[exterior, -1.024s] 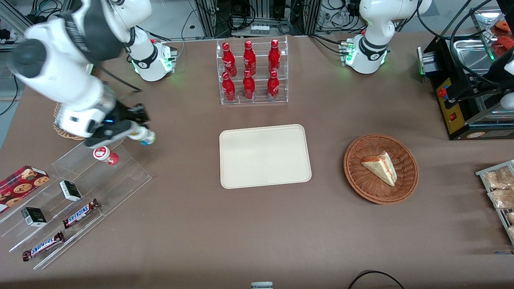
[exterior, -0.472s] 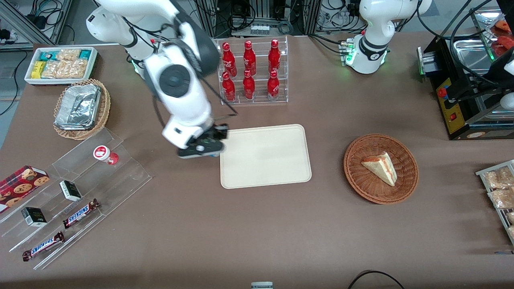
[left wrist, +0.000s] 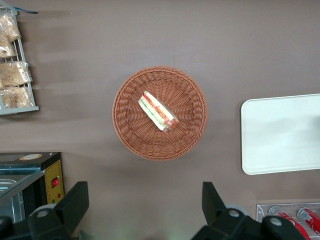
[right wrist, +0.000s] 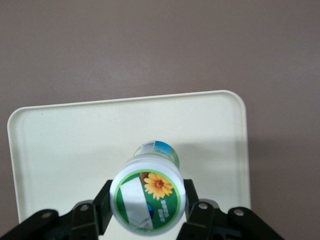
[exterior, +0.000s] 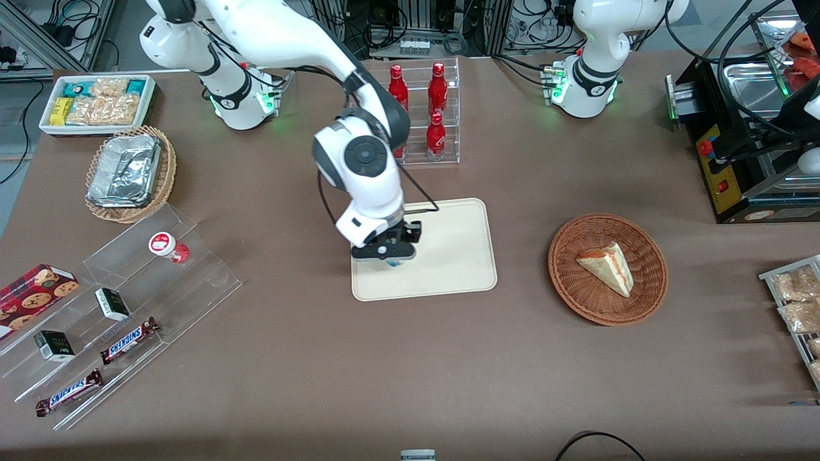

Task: Place green gum on tray
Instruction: 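Lower the gum tub onto the tray and open the right gripper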

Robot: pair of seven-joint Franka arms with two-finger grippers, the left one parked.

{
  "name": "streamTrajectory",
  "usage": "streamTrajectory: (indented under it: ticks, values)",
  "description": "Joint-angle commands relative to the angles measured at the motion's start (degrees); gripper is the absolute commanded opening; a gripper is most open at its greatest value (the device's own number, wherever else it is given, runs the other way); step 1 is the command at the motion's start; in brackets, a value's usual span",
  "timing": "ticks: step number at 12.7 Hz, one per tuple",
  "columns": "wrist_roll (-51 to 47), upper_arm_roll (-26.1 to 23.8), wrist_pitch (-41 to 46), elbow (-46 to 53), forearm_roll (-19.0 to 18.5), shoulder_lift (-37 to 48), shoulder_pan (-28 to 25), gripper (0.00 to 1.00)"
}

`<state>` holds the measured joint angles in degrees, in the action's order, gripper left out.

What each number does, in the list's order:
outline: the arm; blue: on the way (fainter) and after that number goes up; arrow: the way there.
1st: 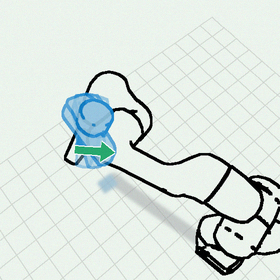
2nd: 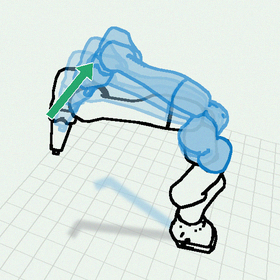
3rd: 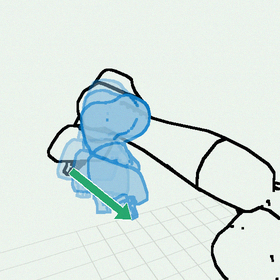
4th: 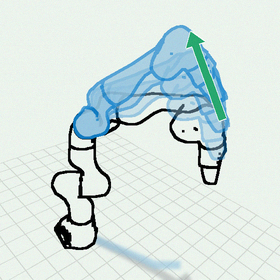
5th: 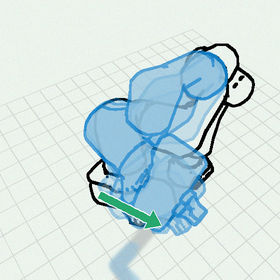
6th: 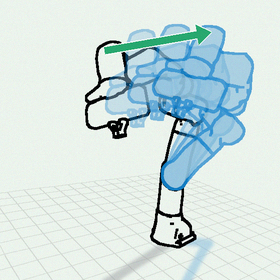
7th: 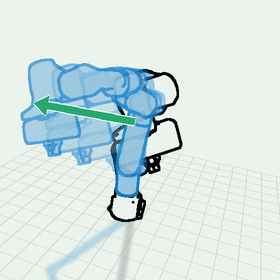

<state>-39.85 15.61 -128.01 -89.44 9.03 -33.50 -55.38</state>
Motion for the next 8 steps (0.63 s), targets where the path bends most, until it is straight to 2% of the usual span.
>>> streamTrajectory:
  ticks: [1, 6, 7, 8]
  values:
    - [-2.42, 0.83, -4.60, 2.08, 1.60, -4.28, -1.65, 0.00]
    - [-5.41, 0.83, -8.84, 1.47, 1.69, -8.42, -3.94, 0.00]
    - [-5.50, 0.74, -8.84, 1.12, 2.21, -8.42, -3.95, 0.00]
    - [-5.42, 0.74, -8.84, 0.94, 4.31, -8.51, -3.95, 0.00]
